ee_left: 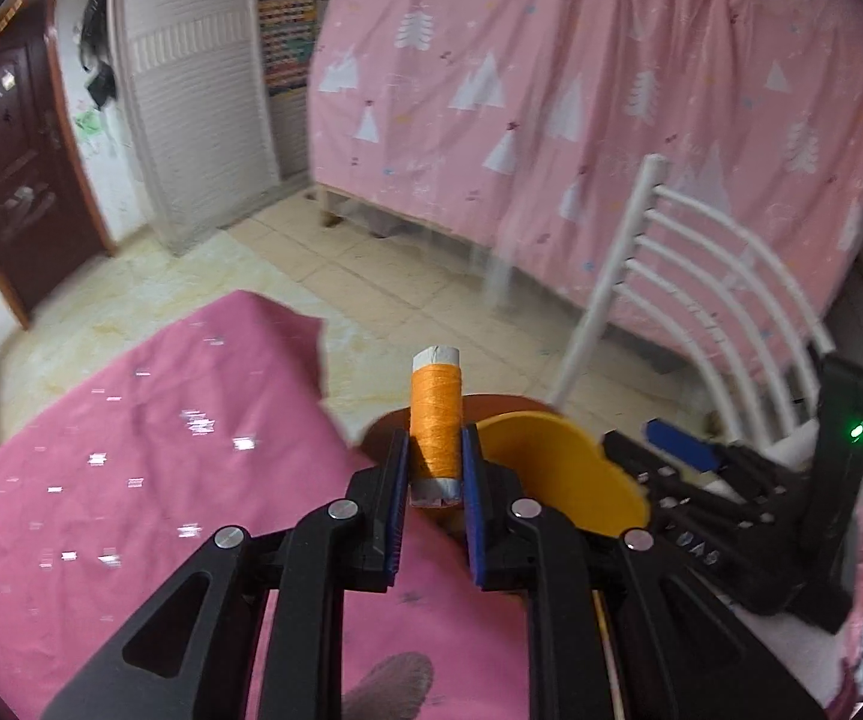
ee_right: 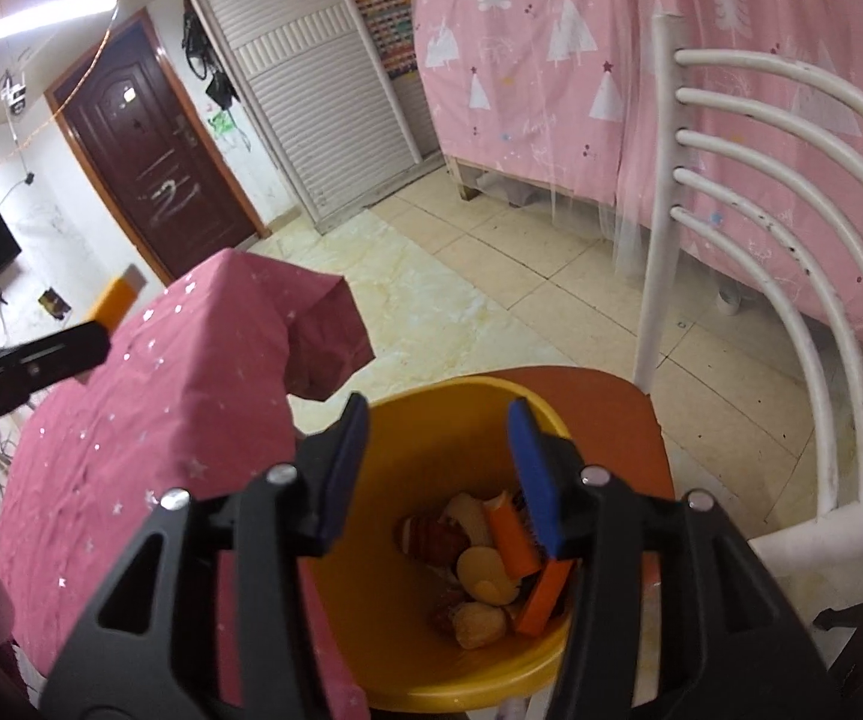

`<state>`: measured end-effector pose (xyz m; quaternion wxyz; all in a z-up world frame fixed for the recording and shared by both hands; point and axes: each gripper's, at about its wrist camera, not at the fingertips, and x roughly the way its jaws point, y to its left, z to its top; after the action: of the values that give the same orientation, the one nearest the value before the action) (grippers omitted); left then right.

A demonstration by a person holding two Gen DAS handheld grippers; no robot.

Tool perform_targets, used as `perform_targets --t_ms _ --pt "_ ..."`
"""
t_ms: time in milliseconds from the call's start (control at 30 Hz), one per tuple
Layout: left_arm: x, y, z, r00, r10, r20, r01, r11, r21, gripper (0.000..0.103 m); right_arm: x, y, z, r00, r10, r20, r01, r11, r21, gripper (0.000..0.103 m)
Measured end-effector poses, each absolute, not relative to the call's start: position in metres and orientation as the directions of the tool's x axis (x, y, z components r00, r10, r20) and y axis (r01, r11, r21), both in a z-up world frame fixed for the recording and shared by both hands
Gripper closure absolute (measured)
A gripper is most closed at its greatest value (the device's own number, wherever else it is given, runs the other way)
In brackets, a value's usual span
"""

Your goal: Collect trash

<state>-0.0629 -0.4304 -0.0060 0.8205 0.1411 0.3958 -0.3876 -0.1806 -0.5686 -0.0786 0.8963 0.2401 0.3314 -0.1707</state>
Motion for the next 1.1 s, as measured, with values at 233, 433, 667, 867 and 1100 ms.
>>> perform_targets --t_ms 233,433,667,867,1100 --pt "-0.063 -0.432 -0.009 0.292 -0.617 -0.731 0.759 0.614 -0.215 0.049 -0.195 -0.572 -0.072 0.731 -0.162 -0.663 0.481 0.812 0.331 0.047" --pt "-0.06 -0.408 -0.003 0.329 -0.629 -0.705 0.738 0.637 -0.223 0.034 -0.189 -0.558 -0.062 0.746 -0.155 -0.648 0.457 0.827 0.327 0.04" --pt "-0.046 -0.356 0.007 0.41 -0.616 -0.672 0.681 0.697 -0.225 0.029 -0.168 -0.519 -0.042 0.777 -0.12 -0.618 0.372 0.88 0.296 0.015" --pt "-0.028 -0.306 0.012 0.493 -0.567 -0.66 0.605 0.768 -0.209 0.029 -0.146 -0.479 -0.028 0.791 -0.086 -0.606 0.294 0.922 0.251 0.006" --pt "-0.007 -0.233 0.01 0.604 -0.462 -0.649 0.471 0.864 -0.176 0.028 -0.117 -0.426 -0.016 0.802 -0.038 -0.595 0.2 0.957 0.209 0.006"
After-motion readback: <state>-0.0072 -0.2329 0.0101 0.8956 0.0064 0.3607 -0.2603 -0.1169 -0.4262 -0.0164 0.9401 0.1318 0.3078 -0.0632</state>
